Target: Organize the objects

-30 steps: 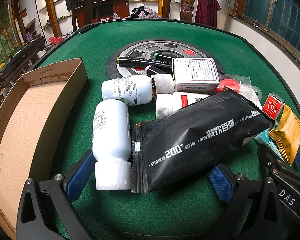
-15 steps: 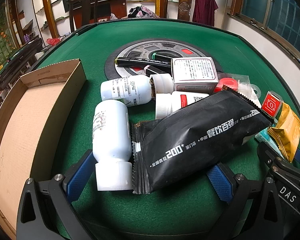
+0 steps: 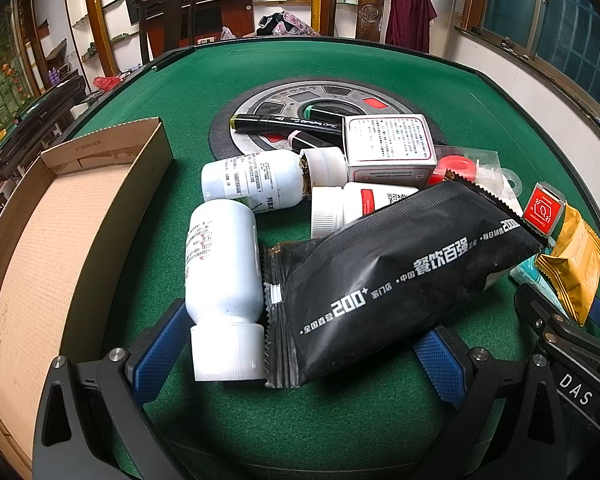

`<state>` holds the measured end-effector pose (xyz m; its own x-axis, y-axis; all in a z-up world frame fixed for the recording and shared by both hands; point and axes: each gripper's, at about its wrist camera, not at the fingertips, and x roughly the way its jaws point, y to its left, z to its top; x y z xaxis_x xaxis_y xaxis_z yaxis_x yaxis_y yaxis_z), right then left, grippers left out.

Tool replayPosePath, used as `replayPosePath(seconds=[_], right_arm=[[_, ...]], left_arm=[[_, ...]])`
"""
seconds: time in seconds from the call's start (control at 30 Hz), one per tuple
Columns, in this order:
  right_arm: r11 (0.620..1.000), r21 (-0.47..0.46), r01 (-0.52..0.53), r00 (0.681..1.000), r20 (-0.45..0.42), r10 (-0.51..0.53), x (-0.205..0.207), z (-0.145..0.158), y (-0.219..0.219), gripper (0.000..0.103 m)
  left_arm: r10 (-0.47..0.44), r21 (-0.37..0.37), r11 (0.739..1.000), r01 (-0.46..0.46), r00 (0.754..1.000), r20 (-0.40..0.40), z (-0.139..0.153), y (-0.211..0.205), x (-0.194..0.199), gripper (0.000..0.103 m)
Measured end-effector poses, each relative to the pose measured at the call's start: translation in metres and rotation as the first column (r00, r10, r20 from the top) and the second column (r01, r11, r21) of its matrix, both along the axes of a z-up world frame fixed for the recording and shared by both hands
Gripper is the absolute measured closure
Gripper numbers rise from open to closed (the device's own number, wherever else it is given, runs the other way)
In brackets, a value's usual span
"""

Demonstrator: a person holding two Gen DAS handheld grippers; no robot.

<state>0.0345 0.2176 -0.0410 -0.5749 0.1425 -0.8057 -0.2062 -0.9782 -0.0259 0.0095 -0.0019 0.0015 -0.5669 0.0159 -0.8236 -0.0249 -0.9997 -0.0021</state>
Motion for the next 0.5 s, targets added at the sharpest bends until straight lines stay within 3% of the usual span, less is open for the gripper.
replayPosePath(seconds=[0.3,0.5], right_arm=[[1.0,0.0,0.009,1.0,0.0,-0.009,-0.0014,-0.0021,0.0015,0.0],[0.998,-0.03,-0.058,0.994,0.095,0.06,-0.0085,0.0042,0.0032,0.0]], left_arm=[[0.019,-0.005,1.0,-0.019,1.0,0.01,-0.001,0.0002,0.0008,0.0],[-0.011,-0.002,1.0,0.011,1.0,0.015,-0.0013,-0.0008,0.004,0.0]])
